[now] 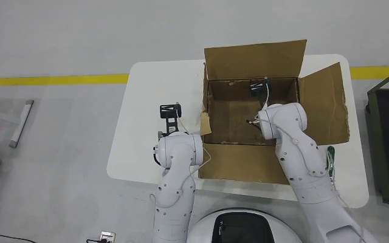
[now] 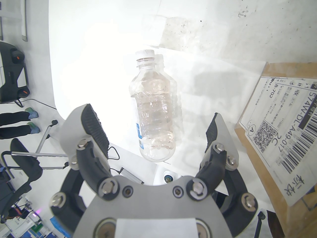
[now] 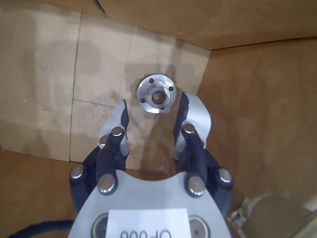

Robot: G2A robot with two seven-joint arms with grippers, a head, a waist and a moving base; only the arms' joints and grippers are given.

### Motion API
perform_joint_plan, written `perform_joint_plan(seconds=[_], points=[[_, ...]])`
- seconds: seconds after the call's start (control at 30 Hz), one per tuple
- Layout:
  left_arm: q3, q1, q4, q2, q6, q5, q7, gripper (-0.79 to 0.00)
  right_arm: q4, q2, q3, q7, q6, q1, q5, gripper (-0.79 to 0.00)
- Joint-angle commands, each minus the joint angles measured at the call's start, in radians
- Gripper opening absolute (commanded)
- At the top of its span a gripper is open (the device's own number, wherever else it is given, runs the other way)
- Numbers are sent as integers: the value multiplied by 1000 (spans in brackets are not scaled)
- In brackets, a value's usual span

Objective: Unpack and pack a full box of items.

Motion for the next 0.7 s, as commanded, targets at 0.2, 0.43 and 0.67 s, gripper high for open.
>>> perform_joint_plan(seconds=[0.2,0.43,0.67], points=[[0,0,0,0,0,0,0,0,83,-7,-19,-31,22,36,-19,-434],[0,0,0,0,0,0,0,0,106,-8,1,-31,20,41,-12,-422],[0,0,0,0,0,0,0,0,130,-9,12,-30,27,45,-13,-416]])
